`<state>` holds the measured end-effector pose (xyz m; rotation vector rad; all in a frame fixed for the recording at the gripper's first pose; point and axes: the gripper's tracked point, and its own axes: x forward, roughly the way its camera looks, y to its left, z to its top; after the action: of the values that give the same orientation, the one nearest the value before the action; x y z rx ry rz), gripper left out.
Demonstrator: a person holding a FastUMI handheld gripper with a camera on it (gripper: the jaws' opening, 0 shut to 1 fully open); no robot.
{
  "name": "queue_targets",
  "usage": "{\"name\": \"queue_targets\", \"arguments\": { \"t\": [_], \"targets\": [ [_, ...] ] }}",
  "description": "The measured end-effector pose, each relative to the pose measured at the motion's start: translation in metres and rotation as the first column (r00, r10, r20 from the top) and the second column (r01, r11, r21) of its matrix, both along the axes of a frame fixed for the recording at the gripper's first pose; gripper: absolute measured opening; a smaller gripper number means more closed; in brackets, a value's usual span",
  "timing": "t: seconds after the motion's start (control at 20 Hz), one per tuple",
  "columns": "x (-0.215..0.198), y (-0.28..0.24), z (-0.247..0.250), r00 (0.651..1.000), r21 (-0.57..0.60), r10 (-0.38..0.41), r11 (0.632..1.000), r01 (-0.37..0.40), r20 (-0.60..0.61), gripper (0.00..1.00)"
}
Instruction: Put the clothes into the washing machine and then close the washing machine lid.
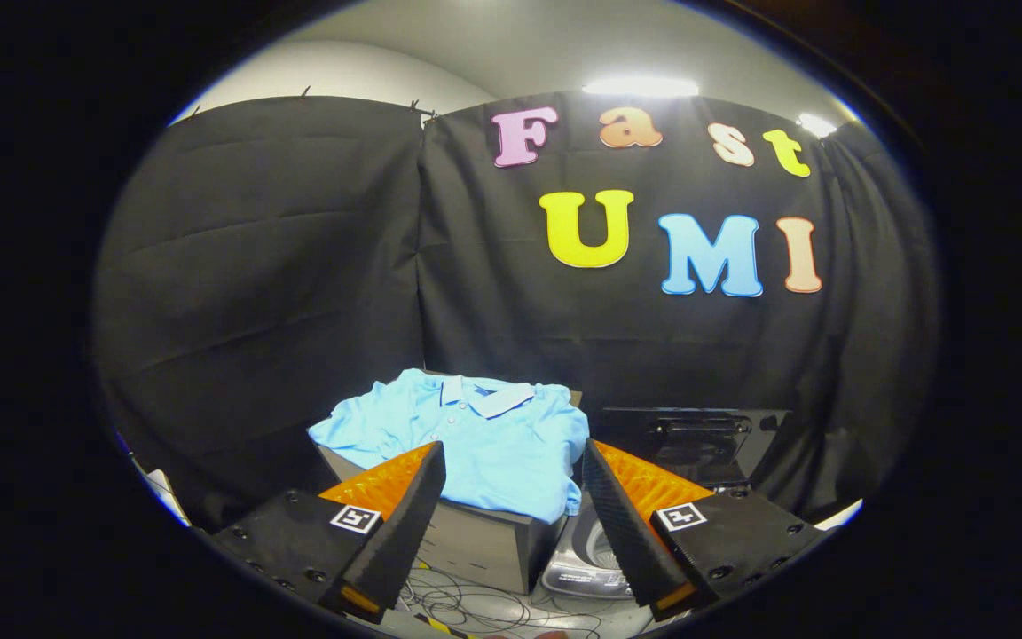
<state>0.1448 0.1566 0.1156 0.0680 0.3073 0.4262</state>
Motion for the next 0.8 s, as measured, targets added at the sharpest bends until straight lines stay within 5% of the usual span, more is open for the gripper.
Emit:
{"name": "queue_targets", "arguments": {
  "t": [0.8],
  "targets": [
    [0.101,0.13,-0.041,0.991,-0.121,0.101,0.986,-0.111,-0.093,0.97]
  ]
}}
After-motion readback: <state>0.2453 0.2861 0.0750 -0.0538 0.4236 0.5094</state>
